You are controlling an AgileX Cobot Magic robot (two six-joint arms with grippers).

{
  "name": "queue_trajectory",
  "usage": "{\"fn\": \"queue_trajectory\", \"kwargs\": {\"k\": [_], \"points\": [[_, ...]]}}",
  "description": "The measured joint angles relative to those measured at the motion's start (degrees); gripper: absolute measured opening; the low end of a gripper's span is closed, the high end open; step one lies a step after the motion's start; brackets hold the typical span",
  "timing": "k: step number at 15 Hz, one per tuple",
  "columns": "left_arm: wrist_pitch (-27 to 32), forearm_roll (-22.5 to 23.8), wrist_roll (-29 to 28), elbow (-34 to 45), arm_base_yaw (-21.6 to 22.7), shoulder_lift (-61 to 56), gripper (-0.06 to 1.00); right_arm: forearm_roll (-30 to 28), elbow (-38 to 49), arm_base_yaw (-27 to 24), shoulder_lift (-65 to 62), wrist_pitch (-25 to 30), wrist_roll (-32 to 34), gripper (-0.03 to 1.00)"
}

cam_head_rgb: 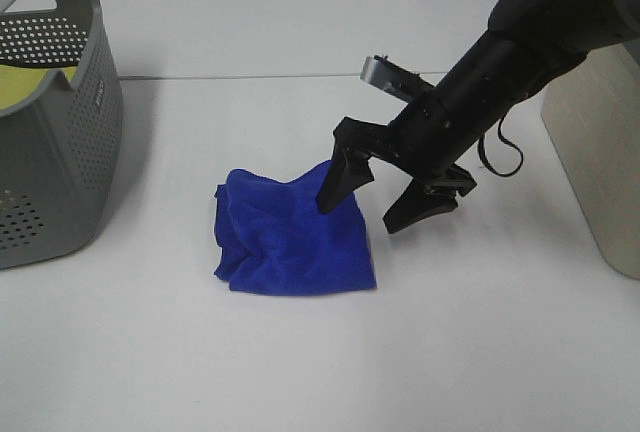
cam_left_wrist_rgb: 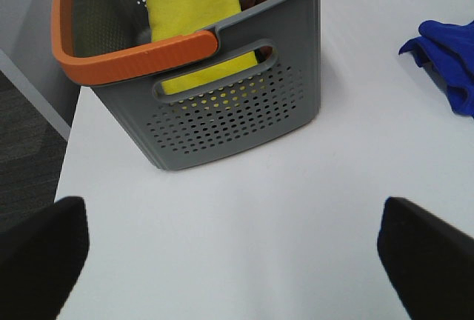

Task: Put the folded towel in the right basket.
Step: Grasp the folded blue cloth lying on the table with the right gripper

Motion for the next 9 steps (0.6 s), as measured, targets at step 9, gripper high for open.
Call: {"fn": "queue_trajectory", "kwargs": {"k": [9], "points": [[0.0, 0.0, 0.0, 0.0, 0.0, 0.0, 0.99, 3.5, 0.0, 1.03, 5.9, -5.9, 0.0, 0.87]]}}
